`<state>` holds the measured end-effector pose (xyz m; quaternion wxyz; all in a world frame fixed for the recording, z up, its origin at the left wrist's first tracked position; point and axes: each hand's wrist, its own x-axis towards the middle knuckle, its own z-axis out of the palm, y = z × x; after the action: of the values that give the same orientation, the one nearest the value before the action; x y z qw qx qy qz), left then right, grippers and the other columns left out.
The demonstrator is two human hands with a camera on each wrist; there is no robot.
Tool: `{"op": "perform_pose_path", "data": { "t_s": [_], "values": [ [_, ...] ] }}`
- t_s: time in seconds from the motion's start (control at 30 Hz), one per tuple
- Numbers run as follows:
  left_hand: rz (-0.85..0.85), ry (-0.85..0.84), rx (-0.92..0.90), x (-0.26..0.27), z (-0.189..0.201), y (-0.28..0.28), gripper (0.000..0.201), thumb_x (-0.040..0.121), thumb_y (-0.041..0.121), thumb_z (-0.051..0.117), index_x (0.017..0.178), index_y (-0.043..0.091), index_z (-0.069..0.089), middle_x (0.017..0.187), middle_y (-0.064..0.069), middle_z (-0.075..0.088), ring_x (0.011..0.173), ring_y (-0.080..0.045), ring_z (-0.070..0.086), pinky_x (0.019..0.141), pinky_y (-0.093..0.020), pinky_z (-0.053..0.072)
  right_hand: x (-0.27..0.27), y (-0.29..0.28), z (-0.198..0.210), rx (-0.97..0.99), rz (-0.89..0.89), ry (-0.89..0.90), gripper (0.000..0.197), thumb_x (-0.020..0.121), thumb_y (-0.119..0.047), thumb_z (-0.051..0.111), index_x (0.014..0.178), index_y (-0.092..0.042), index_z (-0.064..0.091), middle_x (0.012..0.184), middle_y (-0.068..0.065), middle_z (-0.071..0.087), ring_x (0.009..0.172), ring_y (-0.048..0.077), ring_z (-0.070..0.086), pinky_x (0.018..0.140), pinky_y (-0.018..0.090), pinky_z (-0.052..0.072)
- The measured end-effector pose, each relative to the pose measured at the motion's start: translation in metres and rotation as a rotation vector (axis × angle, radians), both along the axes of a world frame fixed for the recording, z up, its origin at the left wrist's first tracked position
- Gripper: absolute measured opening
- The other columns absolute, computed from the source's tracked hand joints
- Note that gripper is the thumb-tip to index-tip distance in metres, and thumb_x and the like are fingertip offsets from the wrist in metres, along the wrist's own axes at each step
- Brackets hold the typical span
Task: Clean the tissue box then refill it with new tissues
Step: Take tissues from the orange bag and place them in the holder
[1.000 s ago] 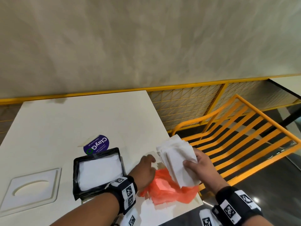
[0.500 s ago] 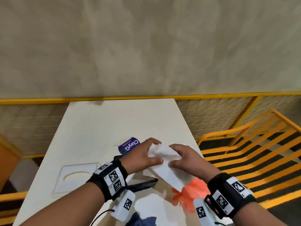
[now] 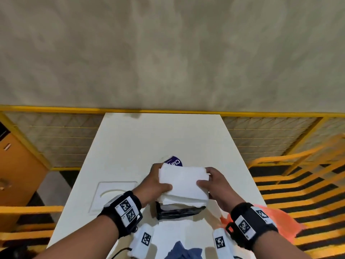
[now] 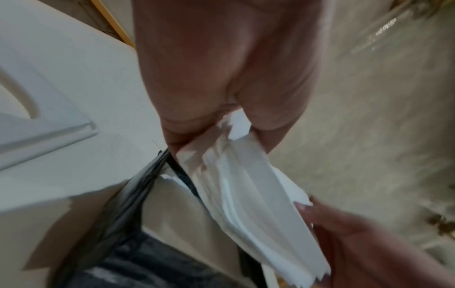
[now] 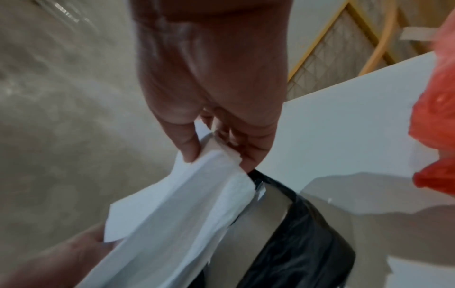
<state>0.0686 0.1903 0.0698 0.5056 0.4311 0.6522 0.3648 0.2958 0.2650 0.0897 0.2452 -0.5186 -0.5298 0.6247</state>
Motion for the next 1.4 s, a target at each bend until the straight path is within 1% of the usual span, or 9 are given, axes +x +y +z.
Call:
{"op": "perform_pose_path", "data": {
  "t_s": [0.1,0.17,0.33,0.47,0.57,0.67,1.0,1.23,1.4],
  "values": [
    [-0.054,0.17,0.01,0.0,-0.011,0.0,0.089,0.08,0.013,0.074,0.147,0.028,0.017,0.127,0.002,0.054,0.109,-0.015,0.059,0.088,-0.027,0.053,-0.011,0.004,-0.006,0.096,-0.009,-0.14,0.028,0.079,-0.003,0.066,0.103,-0.017,0.059,0.091,0.012,0.07,0.077,0.029,0.069,0.064,0.034,0.054],
    [-0.075,0.318,0.015,0.002,-0.018,0.002,0.098,0.075,0.023,0.073,0.15,0.031,0.011,0.133,0.001,0.053,0.112,-0.016,0.057,0.094,-0.033,0.052,-0.015,0.008,-0.012,0.166,0.021,-0.255,0.03,0.079,-0.006,0.067,0.103,-0.021,0.058,0.093,0.007,0.069,0.076,0.02,0.067,0.065,0.027,0.053],
    [-0.235,0.817,-0.123,0.013,-0.025,0.005,0.101,0.078,0.042,0.065,0.155,0.03,0.001,0.139,-0.004,0.046,0.12,-0.029,0.054,0.095,-0.042,0.044,-0.02,0.01,-0.021,0.289,0.212,-0.564,0.056,0.079,-0.016,0.067,0.132,-0.018,0.048,0.118,0.006,0.061,0.097,0.019,0.058,0.074,0.022,0.043],
    [-0.267,1.14,-0.079,0.019,-0.023,0.006,0.083,0.081,0.05,0.061,0.15,0.027,0.021,0.13,-0.004,0.044,0.113,-0.029,0.049,0.087,-0.04,0.042,-0.02,0.006,-0.024,0.433,0.384,-0.767,0.067,0.085,-0.028,0.061,0.145,-0.018,0.033,0.139,0.008,0.04,0.122,0.026,0.047,0.092,0.032,0.045],
    [-0.351,1.187,0.065,0.024,-0.024,0.011,0.069,0.084,0.049,0.06,0.144,0.029,0.033,0.133,-0.003,0.042,0.116,-0.029,0.046,0.089,-0.041,0.039,-0.018,0.006,-0.027,0.708,0.461,-0.972,0.061,0.085,-0.025,0.057,0.143,-0.031,0.038,0.145,0.001,0.037,0.128,0.027,0.041,0.092,0.039,0.045],
    [-0.533,1.194,0.091,0.028,-0.031,0.013,0.059,0.085,0.044,0.06,0.138,0.028,0.04,0.133,-0.003,0.045,0.118,-0.031,0.047,0.094,-0.044,0.036,-0.018,0.009,-0.037,0.859,0.657,-1.108,0.043,0.083,-0.018,0.053,0.124,-0.03,0.054,0.122,-0.002,0.054,0.111,0.026,0.051,0.077,0.037,0.034],
    [-0.683,1.195,-0.013,0.018,-0.04,0.008,0.053,0.09,0.061,0.045,0.129,0.026,0.052,0.123,-0.005,0.052,0.113,-0.033,0.051,0.1,-0.052,0.028,-0.019,0.018,-0.056,0.879,0.96,-1.179,0.039,0.079,-0.016,0.058,0.116,-0.027,0.056,0.113,0.0,0.054,0.108,0.026,0.056,0.103,0.057,0.016],
    [-0.697,1.282,-0.034,0.012,-0.048,0.007,0.052,0.084,0.039,0.066,0.131,0.024,0.049,0.13,-0.007,0.046,0.119,-0.034,0.045,0.105,-0.06,0.022,-0.023,0.014,-0.055,0.881,1.0,-1.194,0.042,0.081,-0.02,0.06,0.122,-0.029,0.056,0.12,0.002,0.05,0.116,0.028,0.049,0.105,0.062,0.015],
    [-0.74,1.325,-0.036,0.011,-0.047,0.014,0.059,0.083,0.039,0.07,0.135,0.023,0.045,0.136,-0.011,0.042,0.127,-0.037,0.038,0.109,-0.07,0.013,-0.023,0.013,-0.055,0.84,0.98,-1.19,0.039,0.078,-0.024,0.061,0.117,-0.03,0.058,0.116,0.0,0.051,0.113,0.026,0.049,0.097,0.053,0.023]
  ]
}}
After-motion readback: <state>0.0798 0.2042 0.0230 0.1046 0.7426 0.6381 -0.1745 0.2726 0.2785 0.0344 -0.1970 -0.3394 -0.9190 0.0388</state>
